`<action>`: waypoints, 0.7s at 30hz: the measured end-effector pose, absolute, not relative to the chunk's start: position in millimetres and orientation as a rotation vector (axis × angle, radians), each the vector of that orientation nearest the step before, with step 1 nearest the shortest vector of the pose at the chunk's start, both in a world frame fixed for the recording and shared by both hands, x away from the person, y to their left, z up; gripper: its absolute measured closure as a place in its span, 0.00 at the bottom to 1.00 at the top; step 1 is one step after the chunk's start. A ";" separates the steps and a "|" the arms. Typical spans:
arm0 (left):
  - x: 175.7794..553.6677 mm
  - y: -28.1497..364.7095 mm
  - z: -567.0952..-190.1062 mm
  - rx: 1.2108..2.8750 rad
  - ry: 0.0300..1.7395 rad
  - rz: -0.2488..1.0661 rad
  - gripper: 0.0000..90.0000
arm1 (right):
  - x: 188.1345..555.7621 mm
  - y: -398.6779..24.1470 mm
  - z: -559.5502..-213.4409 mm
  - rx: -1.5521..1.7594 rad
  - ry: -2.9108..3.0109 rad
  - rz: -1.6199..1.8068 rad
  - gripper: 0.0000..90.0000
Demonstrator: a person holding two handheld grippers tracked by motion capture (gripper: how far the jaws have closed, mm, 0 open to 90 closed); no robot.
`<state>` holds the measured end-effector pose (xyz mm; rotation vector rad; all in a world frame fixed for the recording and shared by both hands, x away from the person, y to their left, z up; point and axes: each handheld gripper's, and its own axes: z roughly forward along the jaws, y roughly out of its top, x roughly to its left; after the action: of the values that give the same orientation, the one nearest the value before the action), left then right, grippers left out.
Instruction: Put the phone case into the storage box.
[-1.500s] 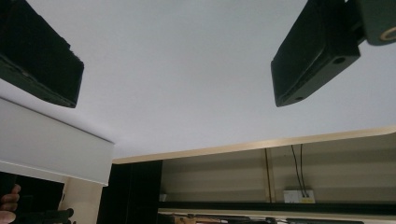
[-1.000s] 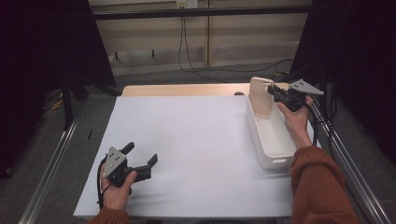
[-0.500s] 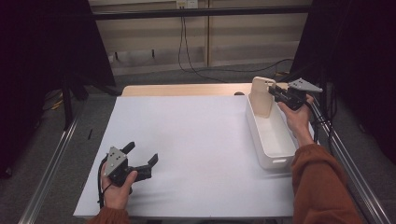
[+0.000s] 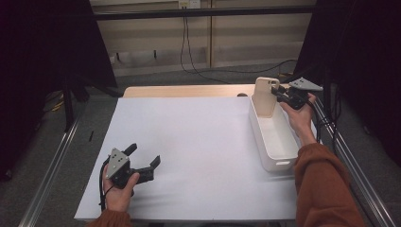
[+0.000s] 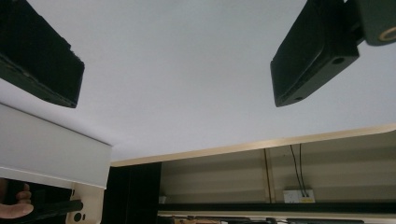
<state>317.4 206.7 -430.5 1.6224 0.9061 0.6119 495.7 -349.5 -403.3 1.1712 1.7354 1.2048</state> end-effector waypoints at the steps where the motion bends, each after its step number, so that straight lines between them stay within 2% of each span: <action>1: 317.4 206.7 -430.5 1.623 0.906 0.613 0.03 | 496.9 -348.4 -402.8 1.166 1.738 1.204 0.82; 21: 317.8 206.7 -431.1 1.637 0.901 0.624 0.03 | 509.0 -345.6 -407.0 1.183 1.720 1.208 0.78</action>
<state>317.8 206.7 -431.1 1.6368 0.9006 0.6243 509.0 -345.6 -407.0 1.1834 1.7199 1.2078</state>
